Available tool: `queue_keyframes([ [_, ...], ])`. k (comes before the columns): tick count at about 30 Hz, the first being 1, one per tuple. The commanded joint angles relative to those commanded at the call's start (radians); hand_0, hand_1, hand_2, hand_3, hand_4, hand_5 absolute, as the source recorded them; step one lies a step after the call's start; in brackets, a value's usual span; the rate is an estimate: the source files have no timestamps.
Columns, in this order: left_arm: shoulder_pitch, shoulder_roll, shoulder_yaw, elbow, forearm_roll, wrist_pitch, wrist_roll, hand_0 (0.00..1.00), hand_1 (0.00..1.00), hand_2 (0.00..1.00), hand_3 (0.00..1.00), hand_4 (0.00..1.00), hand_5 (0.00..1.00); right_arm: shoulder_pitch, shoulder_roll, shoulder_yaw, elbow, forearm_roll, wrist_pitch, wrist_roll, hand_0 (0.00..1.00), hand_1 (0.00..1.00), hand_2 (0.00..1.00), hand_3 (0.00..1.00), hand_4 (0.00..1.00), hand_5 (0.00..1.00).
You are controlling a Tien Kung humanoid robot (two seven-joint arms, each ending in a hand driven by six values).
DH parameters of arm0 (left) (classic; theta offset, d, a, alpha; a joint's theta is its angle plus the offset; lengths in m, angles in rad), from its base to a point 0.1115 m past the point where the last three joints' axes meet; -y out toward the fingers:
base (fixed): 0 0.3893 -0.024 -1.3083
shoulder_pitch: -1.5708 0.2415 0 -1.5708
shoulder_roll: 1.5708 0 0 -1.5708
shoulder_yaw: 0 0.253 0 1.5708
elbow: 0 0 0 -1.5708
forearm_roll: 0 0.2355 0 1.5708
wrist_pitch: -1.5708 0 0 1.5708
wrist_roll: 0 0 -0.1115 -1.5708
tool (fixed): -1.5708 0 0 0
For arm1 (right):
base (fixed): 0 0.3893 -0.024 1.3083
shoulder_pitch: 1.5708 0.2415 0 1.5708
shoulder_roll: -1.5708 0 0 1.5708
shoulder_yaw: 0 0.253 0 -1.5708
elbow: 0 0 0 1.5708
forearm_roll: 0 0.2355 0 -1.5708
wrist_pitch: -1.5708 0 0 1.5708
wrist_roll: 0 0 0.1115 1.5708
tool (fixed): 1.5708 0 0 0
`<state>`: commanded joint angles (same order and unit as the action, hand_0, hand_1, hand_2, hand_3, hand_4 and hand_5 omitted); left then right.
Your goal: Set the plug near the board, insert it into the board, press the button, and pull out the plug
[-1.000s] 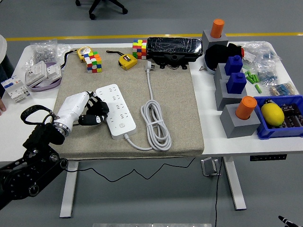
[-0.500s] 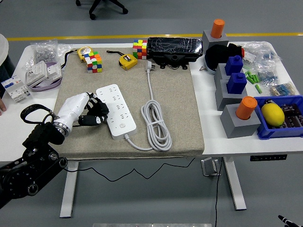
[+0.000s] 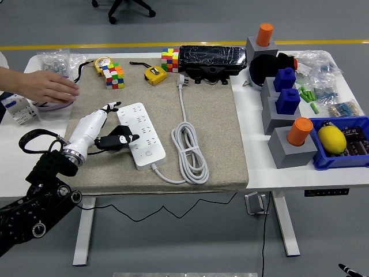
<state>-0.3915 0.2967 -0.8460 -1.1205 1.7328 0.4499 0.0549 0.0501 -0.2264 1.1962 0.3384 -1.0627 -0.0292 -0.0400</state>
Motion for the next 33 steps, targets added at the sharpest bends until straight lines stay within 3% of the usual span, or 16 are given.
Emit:
queue_keyframes([
  [1,0.011,0.004,-0.002,-0.017,-0.006,0.029,-0.017,0.784,0.865,0.862,0.910,0.998,0.552,0.000,0.000,0.000,0.000,0.000,0.000,0.000,0.648,0.644,0.621,0.548,0.978,0.545],
  [2,0.021,0.008,-0.002,-0.032,-0.005,0.053,-0.028,0.751,0.796,0.791,0.818,0.998,0.599,0.000,0.000,0.000,0.000,-0.001,0.000,0.000,0.648,0.644,0.621,0.548,0.978,0.544],
  [5,0.068,0.027,0.004,-0.092,0.010,0.147,-0.062,0.751,0.796,0.791,0.818,0.998,0.599,-0.001,0.000,0.003,0.000,-0.002,0.000,0.000,0.648,0.644,0.621,0.548,0.978,0.544],
  [7,0.094,0.035,0.009,-0.121,0.025,0.186,-0.060,0.751,0.796,0.791,0.818,0.998,0.599,-0.001,0.000,0.004,-0.001,-0.003,0.000,0.000,0.648,0.644,0.621,0.548,0.978,0.544],
  [8,0.113,0.040,0.013,-0.140,0.042,0.195,-0.050,0.743,0.768,0.750,0.755,0.917,0.684,-0.002,0.000,0.005,-0.001,-0.003,-0.001,0.000,0.648,0.644,0.620,0.548,0.978,0.545],
  [13,0.158,0.056,0.038,-0.183,0.090,0.194,-0.003,0.743,0.768,0.750,0.755,0.917,0.684,-0.002,0.001,0.005,0.000,-0.005,0.000,0.000,0.648,0.644,0.620,0.548,0.978,0.545],
  [14,0.162,0.057,0.041,-0.186,0.091,0.191,0.002,0.733,0.755,0.728,0.729,0.869,0.685,-0.002,0.001,0.005,0.000,-0.005,0.000,0.000,0.648,0.644,0.620,0.548,0.978,0.545],
  [17,0.168,0.059,0.055,-0.193,0.091,0.166,0.017,0.733,0.755,0.728,0.729,0.869,0.685,-0.001,0.000,0.004,0.003,-0.006,-0.001,0.000,0.648,0.644,0.620,0.548,0.978,0.545],
  [24,0.150,0.059,0.079,-0.180,0.075,0.113,0.063,0.729,0.750,0.716,0.718,0.827,0.672,0.002,-0.003,-0.001,0.004,-0.004,-0.001,0.001,0.648,0.644,0.620,0.548,0.978,0.545],
  [33,0.112,0.051,0.098,-0.161,0.038,0.075,0.077,0.730,0.748,0.714,0.715,0.817,0.677,0.003,-0.007,-0.007,0.004,-0.002,-0.001,0.001,0.648,0.644,0.620,0.548,0.978,0.545],
])
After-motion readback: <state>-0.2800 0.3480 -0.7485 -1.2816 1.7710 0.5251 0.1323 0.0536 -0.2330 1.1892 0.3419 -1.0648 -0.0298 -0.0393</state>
